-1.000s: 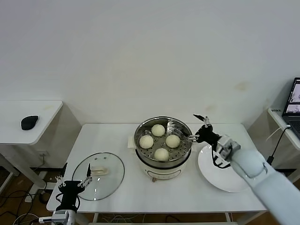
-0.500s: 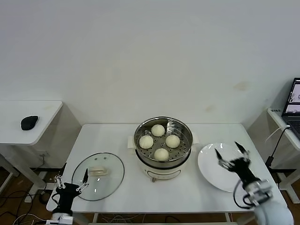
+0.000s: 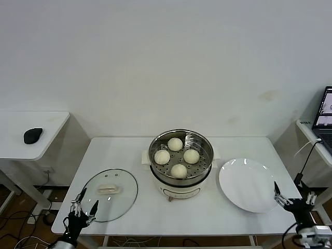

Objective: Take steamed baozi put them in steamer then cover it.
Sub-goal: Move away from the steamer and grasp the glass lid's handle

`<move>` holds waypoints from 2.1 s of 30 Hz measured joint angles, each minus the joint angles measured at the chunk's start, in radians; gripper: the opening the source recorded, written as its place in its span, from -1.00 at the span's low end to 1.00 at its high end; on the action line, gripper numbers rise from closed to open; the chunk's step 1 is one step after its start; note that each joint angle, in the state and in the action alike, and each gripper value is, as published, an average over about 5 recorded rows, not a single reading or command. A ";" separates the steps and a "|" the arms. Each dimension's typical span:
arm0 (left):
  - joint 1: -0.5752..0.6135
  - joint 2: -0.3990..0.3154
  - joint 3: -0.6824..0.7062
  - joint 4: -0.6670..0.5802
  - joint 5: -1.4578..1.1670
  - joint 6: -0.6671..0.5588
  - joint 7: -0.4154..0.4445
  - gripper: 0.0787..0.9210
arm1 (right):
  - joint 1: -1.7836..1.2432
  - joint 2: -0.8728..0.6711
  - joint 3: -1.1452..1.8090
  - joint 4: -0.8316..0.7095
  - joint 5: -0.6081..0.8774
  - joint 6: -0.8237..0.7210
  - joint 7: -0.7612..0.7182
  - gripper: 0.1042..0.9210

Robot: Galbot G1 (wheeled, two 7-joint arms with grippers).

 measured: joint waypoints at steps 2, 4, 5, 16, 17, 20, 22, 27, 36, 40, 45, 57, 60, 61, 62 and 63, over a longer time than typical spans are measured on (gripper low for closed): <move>-0.017 0.004 0.010 0.015 0.030 -0.002 0.004 0.77 | -0.007 0.011 0.011 -0.002 -0.006 0.003 0.003 0.76; -0.037 0.008 0.021 0.032 0.055 -0.003 0.009 0.77 | -0.014 0.020 0.022 -0.004 -0.011 0.006 0.005 0.76; -0.048 0.010 0.026 0.041 0.065 -0.003 0.011 0.77 | -0.018 0.024 0.028 -0.006 -0.013 0.008 0.006 0.76; -0.169 0.037 0.073 0.142 0.131 -0.003 0.022 0.77 | -0.044 0.058 0.076 -0.032 -0.040 0.030 0.011 0.76; -0.180 0.037 0.077 0.151 0.134 -0.002 0.022 0.77 | -0.045 0.060 0.078 -0.034 -0.043 0.031 0.011 0.76; -0.212 0.037 0.088 0.179 0.144 0.000 0.023 0.77 | -0.048 0.068 0.082 -0.038 -0.051 0.034 0.012 0.76; -0.233 0.037 0.095 0.195 0.149 0.002 0.024 0.77 | -0.049 0.072 0.083 -0.039 -0.057 0.035 0.012 0.76; -0.281 0.040 0.113 0.231 0.159 0.007 0.029 0.77 | -0.051 0.081 0.082 -0.042 -0.071 0.037 0.013 0.76; -0.355 0.036 0.145 0.289 0.166 0.015 0.035 0.77 | -0.055 0.091 0.077 -0.049 -0.098 0.042 0.013 0.76; -0.381 0.031 0.155 0.313 0.168 0.016 0.034 0.77 | -0.056 0.093 0.074 -0.052 -0.107 0.044 0.013 0.76; -0.402 0.030 0.163 0.340 0.168 0.016 0.035 0.63 | -0.056 0.094 0.071 -0.058 -0.116 0.049 0.012 0.76; -0.413 0.023 0.173 0.377 0.167 0.015 0.030 -0.21 | -0.057 0.102 0.058 -0.060 -0.131 0.055 0.011 0.76; -0.412 0.020 0.173 0.383 0.164 0.012 0.023 -0.42 | -0.058 0.103 0.055 -0.060 -0.134 0.057 0.011 0.76; -0.411 0.019 0.173 0.384 0.163 0.010 0.020 -0.50 | -0.059 0.104 0.055 -0.059 -0.135 0.058 0.011 0.76; -0.410 0.019 0.172 0.385 0.163 0.008 0.017 -0.56 | -0.059 0.104 0.054 -0.058 -0.135 0.058 0.011 0.76; -0.410 0.018 0.170 0.385 0.163 0.006 0.013 -0.62 | -0.059 0.104 0.052 -0.057 -0.136 0.058 0.011 0.76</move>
